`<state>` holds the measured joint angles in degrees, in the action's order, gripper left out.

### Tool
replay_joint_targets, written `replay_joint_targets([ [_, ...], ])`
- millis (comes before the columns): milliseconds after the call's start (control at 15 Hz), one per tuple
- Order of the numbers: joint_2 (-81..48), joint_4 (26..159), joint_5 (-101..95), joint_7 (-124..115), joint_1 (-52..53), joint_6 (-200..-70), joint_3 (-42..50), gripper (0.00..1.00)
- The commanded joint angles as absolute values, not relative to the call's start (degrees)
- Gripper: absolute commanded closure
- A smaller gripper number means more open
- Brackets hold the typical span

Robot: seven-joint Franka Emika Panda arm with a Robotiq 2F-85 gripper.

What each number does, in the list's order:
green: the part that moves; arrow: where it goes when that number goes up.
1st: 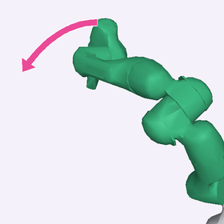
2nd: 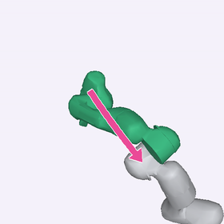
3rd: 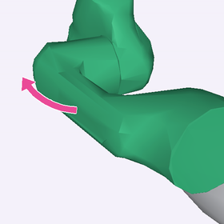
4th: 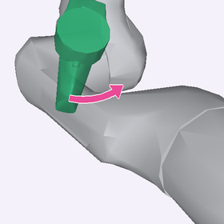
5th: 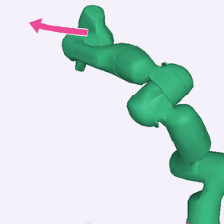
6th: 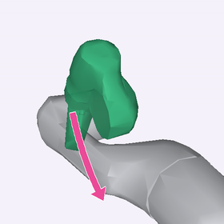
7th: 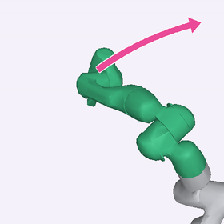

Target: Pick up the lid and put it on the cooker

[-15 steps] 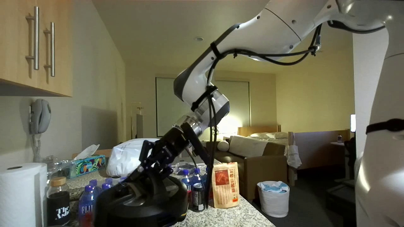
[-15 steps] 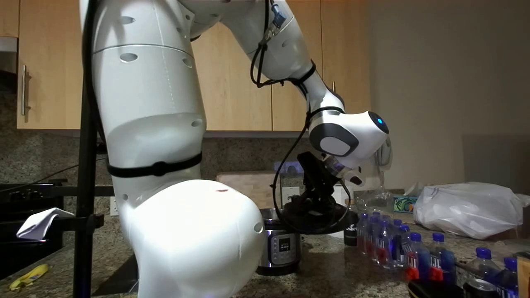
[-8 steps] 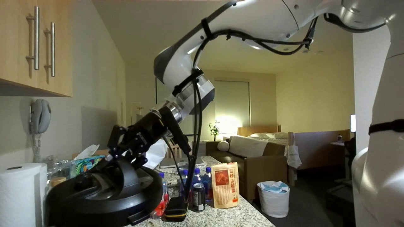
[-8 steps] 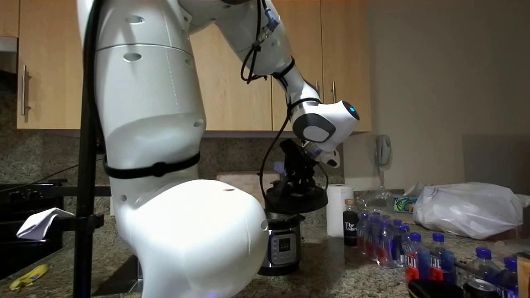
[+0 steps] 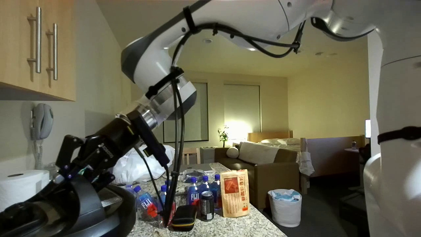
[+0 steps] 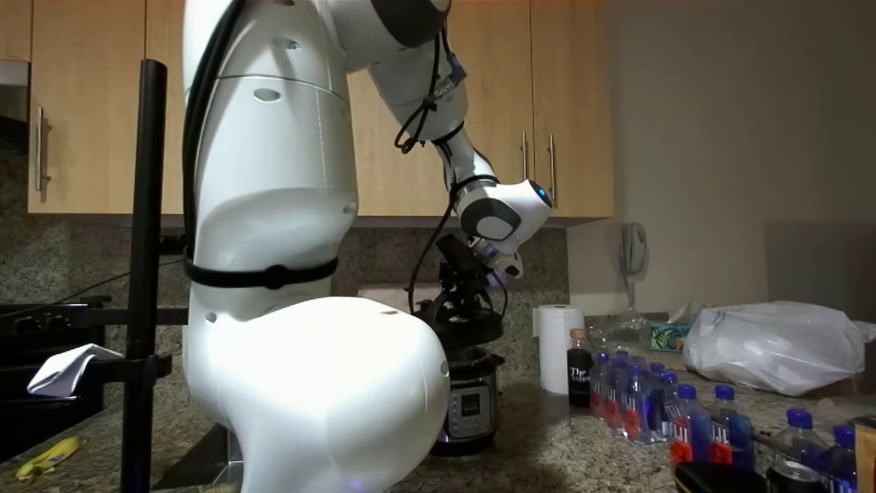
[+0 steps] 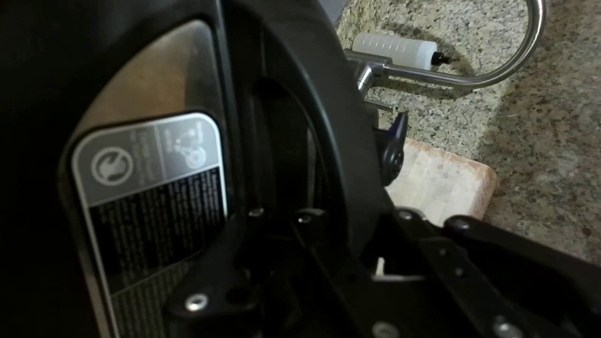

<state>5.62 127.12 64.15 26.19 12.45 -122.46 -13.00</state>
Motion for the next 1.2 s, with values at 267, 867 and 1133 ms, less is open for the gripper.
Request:
replay_joint_targets([
  [267,-7.7,113.7,61.7,24.8,14.1,-119.8,-14.2,0.97],
  [867,-16.4,106.1,55.9,23.7,15.6,-120.4,-15.3,0.97],
  [1133,-18.7,104.4,54.7,23.5,15.8,-120.7,-15.5,0.97],
])
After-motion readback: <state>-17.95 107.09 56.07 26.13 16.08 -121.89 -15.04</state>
